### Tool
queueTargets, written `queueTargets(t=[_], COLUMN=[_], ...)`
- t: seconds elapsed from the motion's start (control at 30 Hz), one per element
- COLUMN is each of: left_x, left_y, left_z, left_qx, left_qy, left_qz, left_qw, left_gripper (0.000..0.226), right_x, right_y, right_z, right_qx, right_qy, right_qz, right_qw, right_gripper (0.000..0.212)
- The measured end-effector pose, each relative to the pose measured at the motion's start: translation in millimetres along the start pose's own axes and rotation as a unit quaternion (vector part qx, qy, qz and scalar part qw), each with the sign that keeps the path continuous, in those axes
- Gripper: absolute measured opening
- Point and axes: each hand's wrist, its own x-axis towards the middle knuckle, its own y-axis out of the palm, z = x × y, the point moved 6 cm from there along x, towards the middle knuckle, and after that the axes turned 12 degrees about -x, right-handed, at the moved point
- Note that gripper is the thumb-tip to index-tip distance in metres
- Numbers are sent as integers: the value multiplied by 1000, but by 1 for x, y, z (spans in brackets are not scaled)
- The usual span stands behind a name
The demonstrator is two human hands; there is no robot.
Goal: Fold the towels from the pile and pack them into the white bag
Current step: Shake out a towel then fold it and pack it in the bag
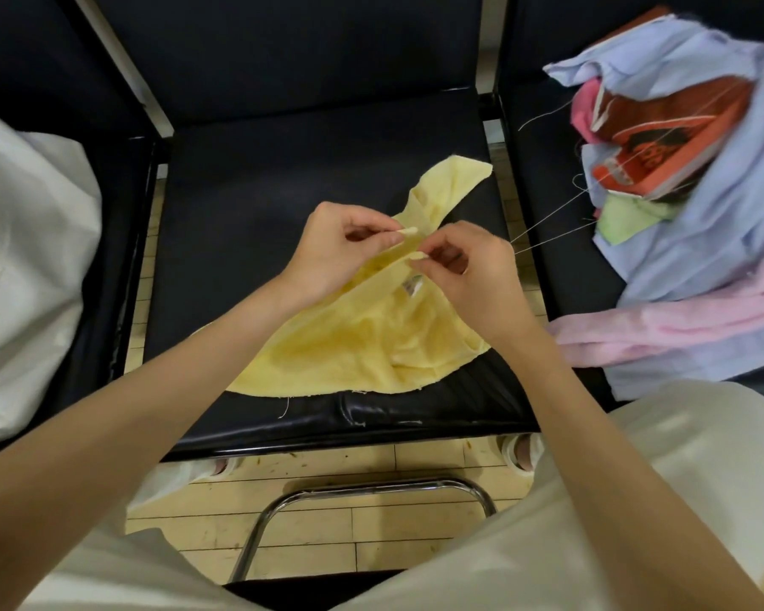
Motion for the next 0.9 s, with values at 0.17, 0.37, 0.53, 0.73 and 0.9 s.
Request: queueTargets(t=[0.17, 0.37, 0.53, 0.73, 0.9], left_x=[-3, -5, -11, -77, -138], left_y=[2, 4, -24, -134, -176], left_z=[-1, 2, 15, 83, 120], left_qx=[2, 9, 57, 217, 199], left_qy=[9, 8, -44, -199, -285], left_qz=[18, 38, 10, -117, -133], left_qw=[1000, 999, 997, 949, 928], left_gripper=[13, 13, 10, 15, 10], right_x=[1, 4, 3, -4, -12], right_y=[2, 5, 6, 11, 18], right_z=[-4, -3, -5, -6, -7], right_qx=[34, -10, -45, -44, -48], right_qy=[38, -5, -7, -6, 15], right_qz=[-25, -28, -37, -55, -66], right_qw=[998, 1000, 998, 998, 997], right_gripper=[21, 21, 9, 10, 11])
